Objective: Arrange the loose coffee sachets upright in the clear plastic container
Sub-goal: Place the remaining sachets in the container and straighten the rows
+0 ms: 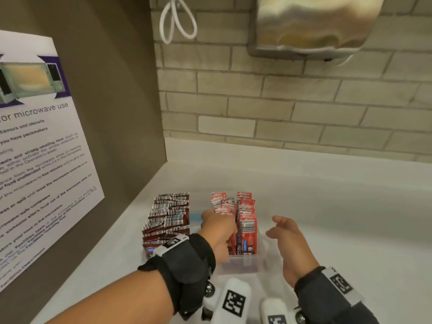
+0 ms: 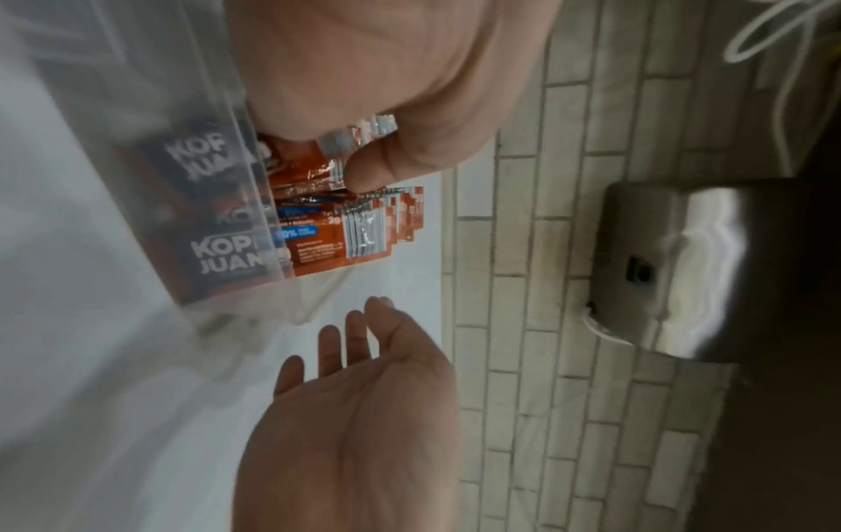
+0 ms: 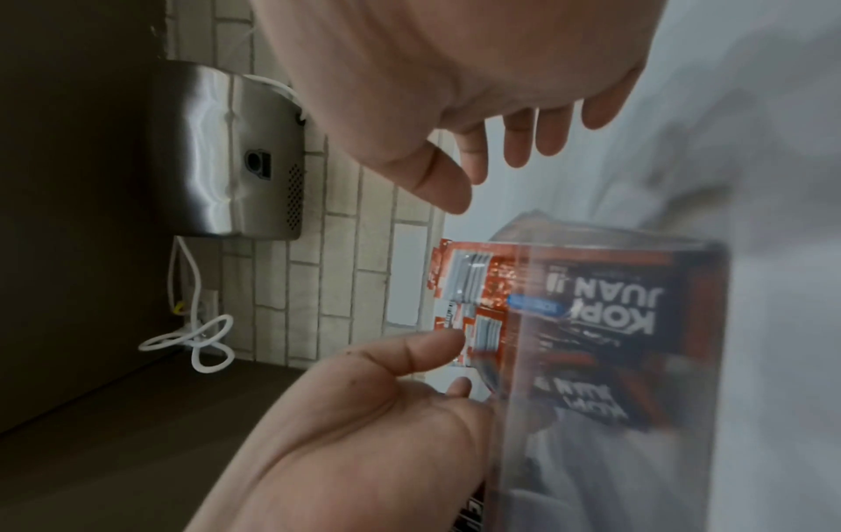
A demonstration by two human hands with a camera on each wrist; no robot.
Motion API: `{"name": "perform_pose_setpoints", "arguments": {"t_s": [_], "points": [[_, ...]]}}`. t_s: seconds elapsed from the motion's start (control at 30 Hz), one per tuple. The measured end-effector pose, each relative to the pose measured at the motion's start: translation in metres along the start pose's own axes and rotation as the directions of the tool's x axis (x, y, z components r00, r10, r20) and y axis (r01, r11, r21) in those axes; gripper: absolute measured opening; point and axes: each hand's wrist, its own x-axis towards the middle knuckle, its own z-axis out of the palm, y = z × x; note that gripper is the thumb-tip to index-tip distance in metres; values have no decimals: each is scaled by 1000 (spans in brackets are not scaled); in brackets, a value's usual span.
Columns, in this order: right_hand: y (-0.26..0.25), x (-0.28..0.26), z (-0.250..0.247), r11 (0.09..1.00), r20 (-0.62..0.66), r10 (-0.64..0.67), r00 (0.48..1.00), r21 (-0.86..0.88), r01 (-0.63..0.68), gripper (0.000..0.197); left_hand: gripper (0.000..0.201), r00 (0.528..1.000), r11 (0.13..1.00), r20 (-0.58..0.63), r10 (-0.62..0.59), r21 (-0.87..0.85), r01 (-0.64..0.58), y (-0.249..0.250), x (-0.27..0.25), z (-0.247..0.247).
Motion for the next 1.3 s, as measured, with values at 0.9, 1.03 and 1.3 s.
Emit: {"name": "perform_pose_setpoints", "arguments": {"t_s": [0.9, 1.03, 1.3], "points": [[-4, -7, -12, 999, 231, 30, 973, 26, -37, 28, 38, 999, 999, 22, -43, -3, 43, 1, 12, 3], [-3, -10, -12, 999, 233, 30, 972, 33, -39, 27, 41, 999, 997, -4, -47, 61, 47, -2, 15, 3], [0, -11, -14, 999, 224, 25, 974, 30, -33, 25, 19, 999, 975, 48, -13, 221, 2, 2, 11, 8]]}}
